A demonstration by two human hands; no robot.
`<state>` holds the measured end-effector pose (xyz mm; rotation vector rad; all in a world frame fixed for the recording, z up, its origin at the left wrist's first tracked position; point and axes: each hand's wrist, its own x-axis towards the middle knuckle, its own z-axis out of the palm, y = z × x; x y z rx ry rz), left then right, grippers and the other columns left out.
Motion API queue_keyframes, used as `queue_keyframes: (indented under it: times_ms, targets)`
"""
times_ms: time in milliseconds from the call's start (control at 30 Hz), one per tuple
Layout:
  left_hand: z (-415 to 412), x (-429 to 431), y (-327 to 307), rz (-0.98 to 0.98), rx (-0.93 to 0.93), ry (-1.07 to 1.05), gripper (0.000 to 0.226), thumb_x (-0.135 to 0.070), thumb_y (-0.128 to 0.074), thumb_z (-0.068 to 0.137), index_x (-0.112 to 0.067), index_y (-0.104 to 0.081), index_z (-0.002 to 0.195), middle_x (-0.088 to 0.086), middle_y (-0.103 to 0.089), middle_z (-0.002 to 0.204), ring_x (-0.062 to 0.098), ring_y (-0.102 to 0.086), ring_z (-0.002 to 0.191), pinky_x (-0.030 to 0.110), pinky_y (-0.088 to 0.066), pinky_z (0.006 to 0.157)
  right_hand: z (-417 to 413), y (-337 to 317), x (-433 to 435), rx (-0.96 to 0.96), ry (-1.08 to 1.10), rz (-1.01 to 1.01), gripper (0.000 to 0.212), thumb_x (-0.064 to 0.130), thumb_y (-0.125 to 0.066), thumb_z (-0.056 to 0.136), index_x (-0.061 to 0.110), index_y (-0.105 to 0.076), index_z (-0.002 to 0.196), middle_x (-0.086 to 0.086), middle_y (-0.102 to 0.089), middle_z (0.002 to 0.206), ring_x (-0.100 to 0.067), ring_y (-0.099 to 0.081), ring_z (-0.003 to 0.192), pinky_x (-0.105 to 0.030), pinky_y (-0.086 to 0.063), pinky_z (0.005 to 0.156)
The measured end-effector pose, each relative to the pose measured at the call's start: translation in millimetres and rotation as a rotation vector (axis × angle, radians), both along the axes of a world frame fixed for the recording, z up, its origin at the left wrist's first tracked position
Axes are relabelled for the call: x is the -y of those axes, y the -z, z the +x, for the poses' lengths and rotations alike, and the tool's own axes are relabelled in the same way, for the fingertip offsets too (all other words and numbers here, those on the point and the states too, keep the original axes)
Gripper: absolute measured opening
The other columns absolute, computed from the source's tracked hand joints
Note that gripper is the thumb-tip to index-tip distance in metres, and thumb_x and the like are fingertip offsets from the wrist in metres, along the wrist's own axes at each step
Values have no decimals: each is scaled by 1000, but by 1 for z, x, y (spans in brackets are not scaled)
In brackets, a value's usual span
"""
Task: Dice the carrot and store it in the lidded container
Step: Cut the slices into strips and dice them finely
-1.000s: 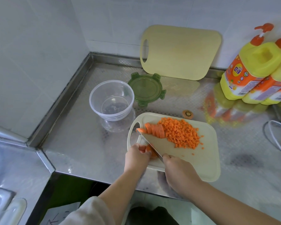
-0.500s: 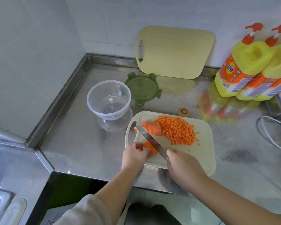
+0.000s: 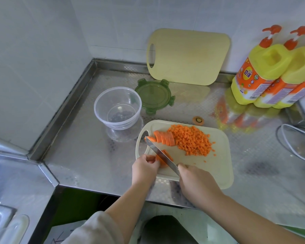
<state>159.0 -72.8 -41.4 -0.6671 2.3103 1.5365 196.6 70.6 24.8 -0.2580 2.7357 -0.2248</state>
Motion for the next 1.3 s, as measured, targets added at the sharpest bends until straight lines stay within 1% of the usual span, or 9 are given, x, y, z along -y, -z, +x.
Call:
queue_keyframes:
  times_ms: [100,200,333,500,667,833,933,1167,1300]
  targets:
    - [-1,0,0,-1,0,1,8,-23,-66,87,-20,-61,92,-12,-61,80,-1,-56,73,9,-39,54,0,-3,1,18,-9,17,19,11,-40,96,15,-46,113,-1,-58,98,-21,-46,72,-22,-21,47]
    - [-2,0,2,1,11,3,8,-22,-67,87,-20,-61,91,-11,-62,80,3,-57,74,10,-39,56,0,-3,3,41,-17,38,22,10,-40,96,15,-46,116,-2,-60,105,-22,-61,87,-25,-35,60]
    - [-5,1,5,20,40,-8,7,-20,-67,86,-19,-61,90,-8,-63,79,10,-60,74,15,-40,57,-1,-2,5,51,-24,35,21,12,-41,96,16,-45,116,-2,-60,106,-22,-62,91,-27,-35,63]
    - [-5,0,4,34,56,-22,12,-17,-66,86,-24,-59,80,-7,-64,79,10,-60,73,15,-40,56,-10,9,7,59,-45,21,23,11,-41,95,14,-46,117,-4,-60,104,-22,-52,74,-29,-36,62]
    - [-5,-1,3,29,43,-22,16,-16,-66,85,-26,-58,77,-10,-62,77,12,-61,77,15,-42,59,-15,21,9,66,-21,22,28,13,-39,95,13,-45,123,-5,-61,109,-25,-62,95,-31,-42,69]
    - [-4,1,4,60,46,-36,8,-19,-68,84,-24,-62,83,-6,-67,81,9,-63,75,16,-44,59,-16,16,0,71,22,-47,6,15,-40,95,18,-45,98,-5,-61,101,-25,-60,90,-30,-37,65]
    - [-4,2,5,70,46,-37,9,-18,-69,82,-19,-65,89,-3,-69,85,13,-65,79,19,-47,65,-14,8,-5,28,59,-70,7,16,-38,97,19,-37,90,-3,-59,98,-25,-60,90,-31,-37,66]
    - [-5,3,6,46,37,-17,11,-19,-68,81,-24,-61,89,-3,-69,91,15,-65,89,27,-52,80,-2,-6,-3,1,39,-56,10,12,-39,96,18,-45,101,-1,-54,90,-23,-55,80,-29,-33,63]
    - [-5,2,9,47,36,-37,10,-20,-69,81,-22,-63,89,-3,-69,90,16,-65,87,30,-54,82,3,-6,2,6,37,-33,16,13,-41,95,18,-47,108,-1,-59,99,-22,-61,88,-28,-34,63]
